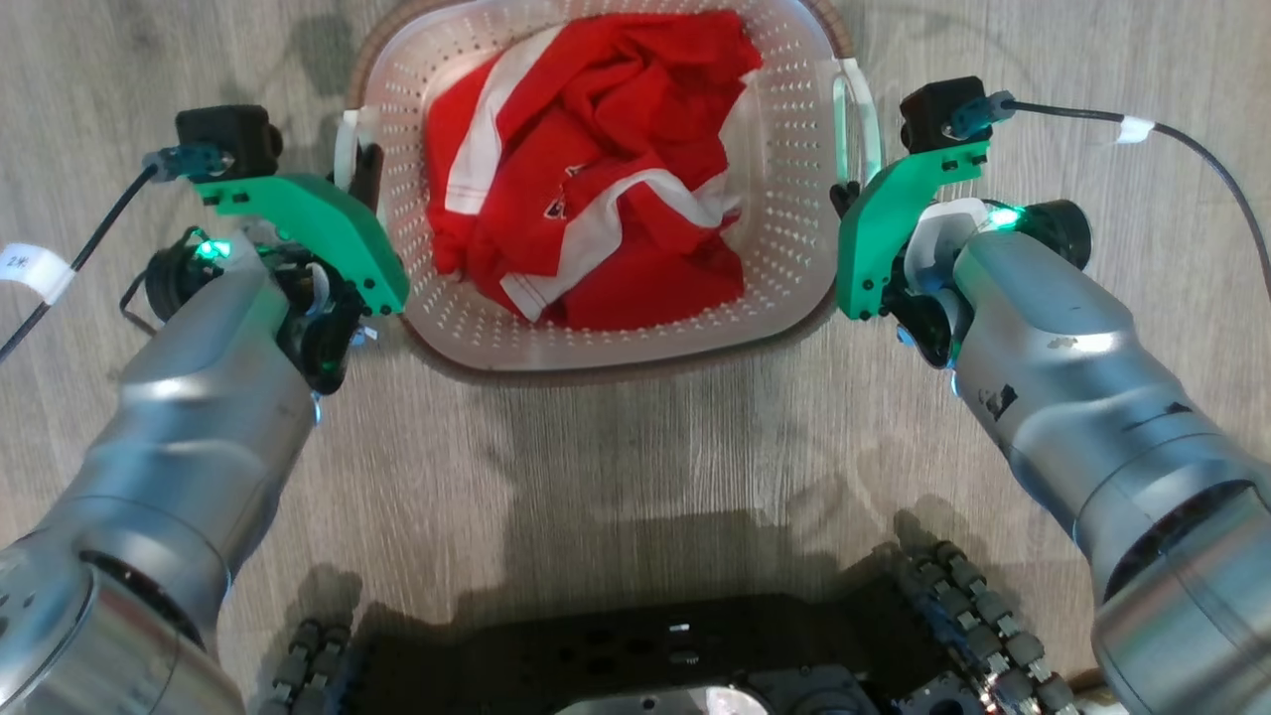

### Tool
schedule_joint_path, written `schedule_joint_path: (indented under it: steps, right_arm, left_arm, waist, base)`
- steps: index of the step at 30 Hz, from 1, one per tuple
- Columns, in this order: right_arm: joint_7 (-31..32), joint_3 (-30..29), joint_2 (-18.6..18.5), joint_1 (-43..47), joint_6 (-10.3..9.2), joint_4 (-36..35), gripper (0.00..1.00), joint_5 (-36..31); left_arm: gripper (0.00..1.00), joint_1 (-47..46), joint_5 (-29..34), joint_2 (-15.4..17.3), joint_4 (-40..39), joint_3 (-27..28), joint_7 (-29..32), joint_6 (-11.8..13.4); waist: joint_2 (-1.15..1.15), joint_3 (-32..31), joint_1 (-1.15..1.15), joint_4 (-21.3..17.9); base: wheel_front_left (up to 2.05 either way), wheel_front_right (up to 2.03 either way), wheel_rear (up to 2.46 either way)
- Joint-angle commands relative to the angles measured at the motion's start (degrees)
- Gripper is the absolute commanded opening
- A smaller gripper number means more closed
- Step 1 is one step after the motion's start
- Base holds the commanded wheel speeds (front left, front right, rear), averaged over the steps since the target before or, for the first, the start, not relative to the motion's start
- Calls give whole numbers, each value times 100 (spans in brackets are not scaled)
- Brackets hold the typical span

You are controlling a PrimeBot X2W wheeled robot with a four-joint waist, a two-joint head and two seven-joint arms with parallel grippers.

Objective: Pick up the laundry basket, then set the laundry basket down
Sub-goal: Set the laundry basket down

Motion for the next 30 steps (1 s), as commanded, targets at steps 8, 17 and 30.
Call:
schedule_joint_path:
  steps: [8,17,30]
  right_arm:
    - [-85,-220,-153,236,-17,72,0,-224]
    - [47,-478,-142,347,-17,73,0,-465]
    - [171,-725,-104,419,-17,73,0,-744]
  left_arm:
    - [0,-156,38,238,-53,50,-171,-44]
    - [0,-57,-53,185,-29,-24,-170,-44]
    - [0,-42,-389,182,-4,-46,-6,-44]
  waist:
    - [0,110,-1,-38]
    - [0,19,-1,-21]
    - [0,14,-1,-18]
  base:
    - [0,0,0]
    - [0,0,0]
    - [0,0,0]
